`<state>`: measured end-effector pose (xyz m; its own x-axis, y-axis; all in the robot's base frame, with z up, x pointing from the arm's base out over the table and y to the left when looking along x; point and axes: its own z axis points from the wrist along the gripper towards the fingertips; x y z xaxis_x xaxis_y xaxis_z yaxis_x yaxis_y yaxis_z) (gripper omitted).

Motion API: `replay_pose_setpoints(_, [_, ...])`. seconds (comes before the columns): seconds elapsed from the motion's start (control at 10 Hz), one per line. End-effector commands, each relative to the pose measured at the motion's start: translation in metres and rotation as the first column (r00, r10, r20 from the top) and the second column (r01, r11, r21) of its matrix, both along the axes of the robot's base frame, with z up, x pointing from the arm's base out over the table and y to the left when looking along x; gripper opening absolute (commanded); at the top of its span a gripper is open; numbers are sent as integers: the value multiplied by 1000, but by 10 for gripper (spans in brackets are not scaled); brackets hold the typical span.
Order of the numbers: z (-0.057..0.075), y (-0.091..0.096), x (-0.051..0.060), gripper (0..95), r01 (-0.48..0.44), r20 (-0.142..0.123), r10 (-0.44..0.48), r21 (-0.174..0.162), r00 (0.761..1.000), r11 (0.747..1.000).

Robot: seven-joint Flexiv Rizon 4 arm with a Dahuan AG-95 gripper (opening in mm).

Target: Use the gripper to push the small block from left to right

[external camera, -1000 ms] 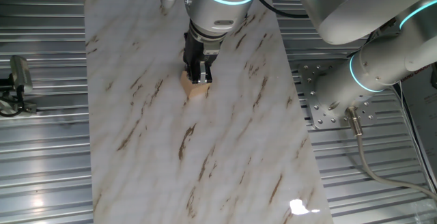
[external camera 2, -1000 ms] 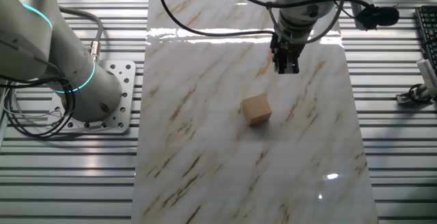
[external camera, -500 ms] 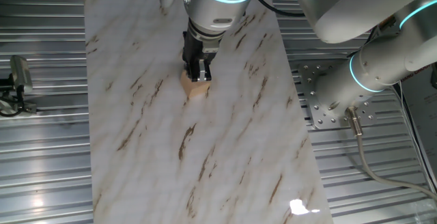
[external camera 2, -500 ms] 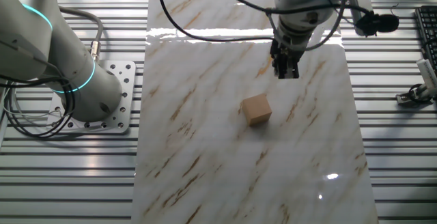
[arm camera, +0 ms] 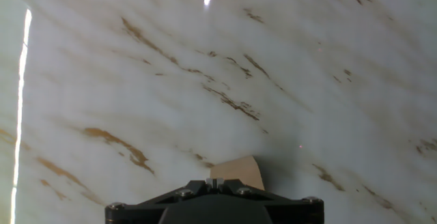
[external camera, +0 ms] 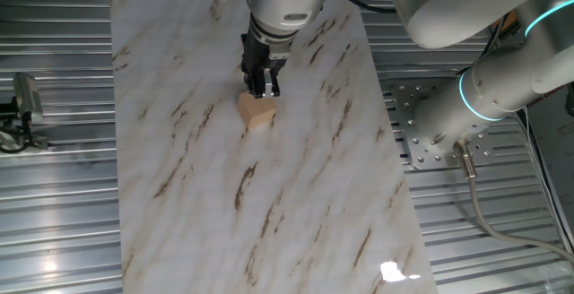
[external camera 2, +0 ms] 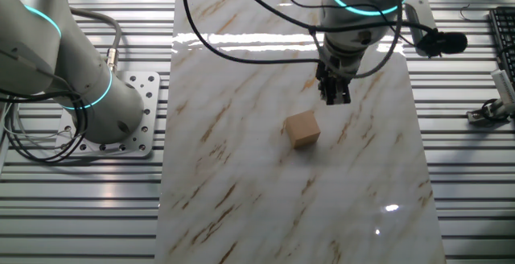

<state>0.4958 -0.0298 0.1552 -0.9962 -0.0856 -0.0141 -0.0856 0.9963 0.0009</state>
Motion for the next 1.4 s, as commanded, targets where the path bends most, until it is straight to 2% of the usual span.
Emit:
replay_pose_setpoints(0.1, [0,-7,2,0,-21,-2,21,0,1000,1000])
replay_pose_setpoints(0.4, [0,-26,6,0,-51,-9,51,8,999,999])
replay_pose_setpoints(0.8, [-9,-36,7,0,-63,-1,63,11,998,998])
replay_pose_setpoints(1.4, [-16,-51,11,0,-82,1,82,15,997,996])
